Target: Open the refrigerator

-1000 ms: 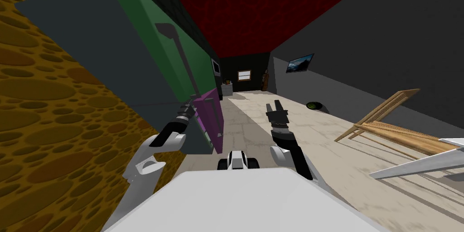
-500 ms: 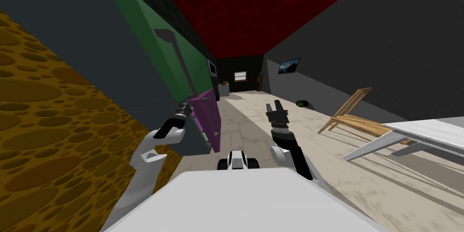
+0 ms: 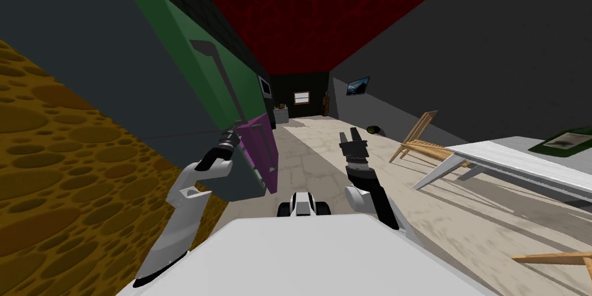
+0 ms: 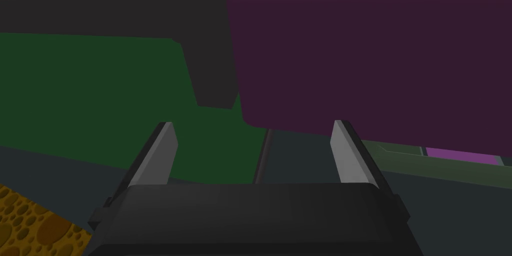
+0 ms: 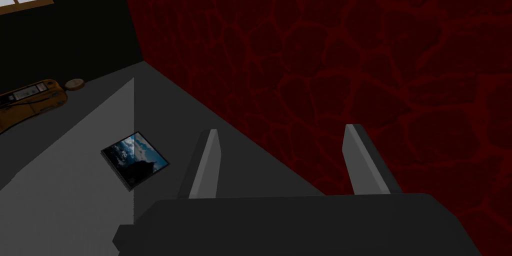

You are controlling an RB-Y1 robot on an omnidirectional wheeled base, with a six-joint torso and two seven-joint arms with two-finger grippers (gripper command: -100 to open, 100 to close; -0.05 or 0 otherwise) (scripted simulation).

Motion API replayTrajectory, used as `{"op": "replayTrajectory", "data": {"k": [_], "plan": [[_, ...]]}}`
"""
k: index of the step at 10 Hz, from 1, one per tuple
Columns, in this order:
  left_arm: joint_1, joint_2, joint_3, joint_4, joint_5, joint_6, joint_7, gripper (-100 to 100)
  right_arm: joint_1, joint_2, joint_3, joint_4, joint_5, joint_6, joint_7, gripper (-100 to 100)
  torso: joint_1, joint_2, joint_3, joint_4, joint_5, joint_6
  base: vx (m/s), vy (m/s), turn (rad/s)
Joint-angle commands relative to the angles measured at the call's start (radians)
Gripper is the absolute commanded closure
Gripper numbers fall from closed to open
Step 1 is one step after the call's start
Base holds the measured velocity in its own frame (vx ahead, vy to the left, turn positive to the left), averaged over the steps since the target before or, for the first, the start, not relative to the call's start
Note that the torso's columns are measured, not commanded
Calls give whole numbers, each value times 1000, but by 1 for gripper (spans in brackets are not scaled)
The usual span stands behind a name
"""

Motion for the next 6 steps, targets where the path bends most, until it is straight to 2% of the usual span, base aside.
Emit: {"op": "replayTrajectory", "data": {"k": [1,2,3,4,5,6], "plan": [[-55,23,40,84,4,-17,7,-100,0,0,0,0,0,0,0,0,-1,-1,-2,3,-3,5,-98,-41,-122],[-35,19,35,66,6,-5,6,-100,0,0,0,0,0,0,0,0,-2,-1,-1,2,-3,2,-63,-15,51],[-16,5,4,22,0,-11,1,100,0,0,0,0,0,0,0,0,-1,5,3,0,0,-4,72,46,183],[-16,5,4,22,0,-11,1,100,1,0,0,0,0,0,0,0,1,9,7,4,0,-8,122,37,176],[23,-13,-31,-15,-4,-5,-5,100,1,0,0,0,0,0,0,0,0,9,5,9,-6,-1,131,73,254],[23,-13,-31,-36,-4,-5,-5,100,1,0,0,0,0,0,0,0,-5,10,5,10,-8,-1,113,72,153]]}}
